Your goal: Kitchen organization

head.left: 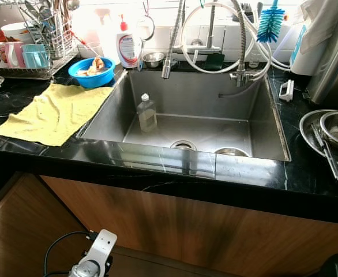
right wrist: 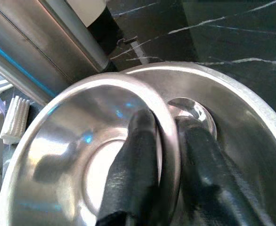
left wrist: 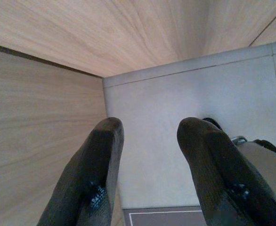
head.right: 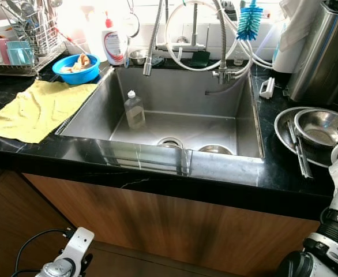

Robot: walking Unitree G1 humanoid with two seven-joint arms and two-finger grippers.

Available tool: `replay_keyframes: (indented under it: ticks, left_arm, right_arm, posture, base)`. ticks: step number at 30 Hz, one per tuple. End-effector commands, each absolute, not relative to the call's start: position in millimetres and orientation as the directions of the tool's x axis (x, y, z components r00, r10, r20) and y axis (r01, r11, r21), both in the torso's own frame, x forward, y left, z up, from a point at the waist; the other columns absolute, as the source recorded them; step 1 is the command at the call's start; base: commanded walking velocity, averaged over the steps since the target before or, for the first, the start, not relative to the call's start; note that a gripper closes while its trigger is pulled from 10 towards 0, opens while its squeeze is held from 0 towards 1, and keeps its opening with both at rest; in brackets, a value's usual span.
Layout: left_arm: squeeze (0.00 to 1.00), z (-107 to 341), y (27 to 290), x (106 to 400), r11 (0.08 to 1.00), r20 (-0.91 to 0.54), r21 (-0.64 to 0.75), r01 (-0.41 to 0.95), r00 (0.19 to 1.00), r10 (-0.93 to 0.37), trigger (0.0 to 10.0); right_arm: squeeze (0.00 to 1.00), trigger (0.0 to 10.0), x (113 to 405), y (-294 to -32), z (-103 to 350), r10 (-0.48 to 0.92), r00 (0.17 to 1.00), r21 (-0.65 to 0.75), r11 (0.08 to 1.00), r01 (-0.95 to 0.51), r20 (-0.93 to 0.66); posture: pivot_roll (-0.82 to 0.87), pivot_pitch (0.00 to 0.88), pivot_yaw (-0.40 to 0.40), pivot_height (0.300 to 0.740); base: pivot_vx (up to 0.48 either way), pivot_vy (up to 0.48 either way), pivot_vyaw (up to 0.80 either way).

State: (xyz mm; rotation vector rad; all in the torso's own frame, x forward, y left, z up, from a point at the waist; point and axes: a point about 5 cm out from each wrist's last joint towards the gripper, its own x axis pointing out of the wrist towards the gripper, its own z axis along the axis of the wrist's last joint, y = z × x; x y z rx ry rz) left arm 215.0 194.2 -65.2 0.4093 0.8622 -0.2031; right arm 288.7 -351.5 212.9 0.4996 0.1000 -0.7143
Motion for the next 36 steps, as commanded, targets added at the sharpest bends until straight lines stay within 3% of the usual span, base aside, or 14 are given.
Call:
replay_keyframes:
  ticks: [1,11,17,22,23,24,25,26,27,28,30,36]
  left_arm:
    - [0.0,-65.2,197.9,214.4,0.896,-0.779,0.276,0.348,0.627,-0.004,10.0]
    - [0.0,-64.3,198.4,215.7,0.896,-0.775,0.28,0.344,0.633,-0.001,10.0]
    - [0.0,-63.9,197.2,216.6,0.9,-0.77,0.277,0.337,0.638,-0.002,10.0]
    - [0.0,-63.8,196.0,216.9,0.904,-0.766,0.273,0.33,0.643,-0.004,10.0]
    - [0.0,-63.8,195.9,216.9,0.904,-0.766,0.273,0.329,0.643,-0.003,10.0]
    - [0.0,-63.8,195.9,216.9,0.904,-0.766,0.273,0.328,0.643,-0.003,10.0]
    - [0.0,-63.9,195.8,216.8,0.904,-0.766,0.272,0.328,0.643,-0.003,10.0]
    - [0.0,-64.0,195.7,216.8,0.905,-0.766,0.272,0.328,0.643,-0.003,10.0]
    - [0.0,-64.0,195.6,216.7,0.905,-0.766,0.271,0.327,0.643,-0.002,10.0]
    - [0.0,-64.0,195.6,216.7,0.905,-0.766,0.271,0.327,0.643,-0.002,10.0]
    - [0.0,-64.1,195.7,216.5,0.906,-0.766,0.27,0.325,0.642,-0.002,10.0]
    - [0.0,-64.4,198.5,215.1,0.91,-0.767,0.272,0.314,0.642,0.007,10.0]
  right_arm:
    - [0.0,0.0,291.0,-345.4,219.7,-0.597,0.767,0.408,0.656,0.635,-0.235]
    - [0.0,0.0,288.5,-336.1,249.3,-0.655,0.749,0.314,0.692,0.65,-0.106]
    - [0.0,0.0,282.0,-338.3,283.6,-0.724,0.686,0.222,0.682,0.697,0.071]
    - [0.0,0.0,285.2,-333.4,298.9,-0.707,0.688,0.209,0.707,0.676,0.164]
    - [0.0,2.9,287.0,-331.7,300.0,-0.693,0.699,0.203,0.721,0.663,0.176]
    - [0.0,2.9,293.0,-325.6,299.2,-0.648,0.74,0.177,0.761,0.624,0.181]
    - [0.0,10.0,301.9,-313.6,298.1,-0.57,0.797,0.156,0.821,0.549,0.198]
    - [0.0,10.0,307.7,-304.8,297.3,-0.512,0.833,0.14,0.859,0.492,0.209]
    - [0.0,10.0,319.3,-283.1,292.5,-0.364,0.908,0.094,0.931,0.352,0.209]
    - [0.0,10.0,319.3,-283.1,292.5,-0.364,0.908,0.094,0.931,0.352,0.209]
    - [0.0,10.0,331.2,-248.6,283.9,-0.158,0.969,0.021,0.987,0.157,0.192]
    - [0.0,10.0,343.7,-225.5,271.7,0.015,0.991,-0.007,1.0,-0.014,0.136]
  posture:
    - [-0.13,0.0,0.074,0.74]
    - [-0.13,0.0,0.075,0.74]
    - [-0.13,0.0,0.074,0.74]
    - [-0.13,0.0,0.071,0.74]
    - [-0.13,0.0,0.07,0.74]
    - [-0.13,0.0,0.07,0.74]
    - [-0.13,0.0,0.069,0.74]
    - [-0.13,0.0,0.069,0.74]
    - [-0.13,0.0,0.068,0.74]
    - [-0.13,0.0,0.068,0.74]
    - [-0.12,0.0,0.065,0.74]
    - [-0.12,0.0,0.062,0.74]
  base:
    - [0.0,0.0,0.0]
    - [0.0,0.0,0.0]
    - [0.0,0.0,0.0]
    - [0.0,0.0,0.0]
    - [0.0,0.0,0.0]
    - [0.0,0.0,0.0]
    - [0.0,0.0,0.0]
    - [0.0,0.0,0.0]
    - [0.0,0.0,0.0]
    - [0.0,0.0,0.0]
    - [0.0,0.0,0.0]
    - [0.0,0.0,0.0]
